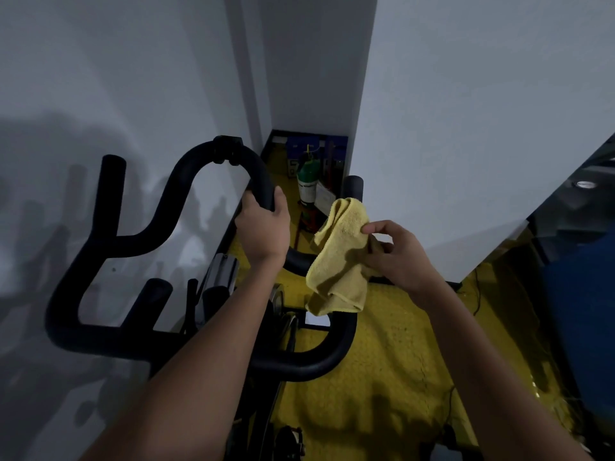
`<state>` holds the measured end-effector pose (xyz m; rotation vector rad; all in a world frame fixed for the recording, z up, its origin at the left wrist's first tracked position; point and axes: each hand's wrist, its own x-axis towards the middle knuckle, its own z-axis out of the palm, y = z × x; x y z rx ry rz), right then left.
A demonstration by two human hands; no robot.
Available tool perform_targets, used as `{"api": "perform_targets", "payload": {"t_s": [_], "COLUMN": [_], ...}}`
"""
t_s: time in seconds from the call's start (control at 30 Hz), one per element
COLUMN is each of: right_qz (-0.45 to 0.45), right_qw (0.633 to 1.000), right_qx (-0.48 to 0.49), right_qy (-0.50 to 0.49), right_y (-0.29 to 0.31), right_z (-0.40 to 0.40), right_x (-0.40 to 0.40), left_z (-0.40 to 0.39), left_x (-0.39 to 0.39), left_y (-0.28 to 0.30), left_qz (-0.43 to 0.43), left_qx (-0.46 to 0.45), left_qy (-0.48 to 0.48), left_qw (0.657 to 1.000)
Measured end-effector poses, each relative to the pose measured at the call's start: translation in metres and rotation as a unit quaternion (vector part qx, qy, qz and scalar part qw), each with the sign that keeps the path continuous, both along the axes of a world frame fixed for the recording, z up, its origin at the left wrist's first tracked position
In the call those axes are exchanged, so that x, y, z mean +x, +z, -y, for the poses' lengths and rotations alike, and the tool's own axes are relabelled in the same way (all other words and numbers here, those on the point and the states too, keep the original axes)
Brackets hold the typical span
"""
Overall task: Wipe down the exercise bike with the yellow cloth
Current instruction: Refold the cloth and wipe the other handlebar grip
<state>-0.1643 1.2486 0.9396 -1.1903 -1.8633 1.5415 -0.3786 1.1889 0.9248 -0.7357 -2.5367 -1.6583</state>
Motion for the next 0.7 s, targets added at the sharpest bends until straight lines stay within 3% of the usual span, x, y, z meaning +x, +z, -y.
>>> {"api": "perform_targets", "payload": {"t_s": [0.13,0.3,0.53,0.7], "right_qz": [0.050,0.075,0.014,0.063], "right_qw": [0.997,0.990,0.989,0.977], "right_qx": [0.034,0.118,0.071,0.142], "right_qy": [0.040,-0.005,-0.130,-0.145], "right_y": [0.000,0.000,-0.014,-0.038], "right_z": [-0.006,0.005,0.036,0.051], "right_x": [0.005,-0.012,-0.049,-0.066], "left_z": [0.000,0.000,0.000,0.000], "left_x": [0.000,0.000,0.001,0.002], "left_y": [0.001,0.001,0.001,-0.001], "left_qz": [-0.001,-0.001,0.003,0.005], "left_qx": [-0.003,0.005,0.006,0.008], "left_qy": [0.002,0.001,0.000,0.001], "left_qw": [1.000,1.000,1.000,1.000]}}
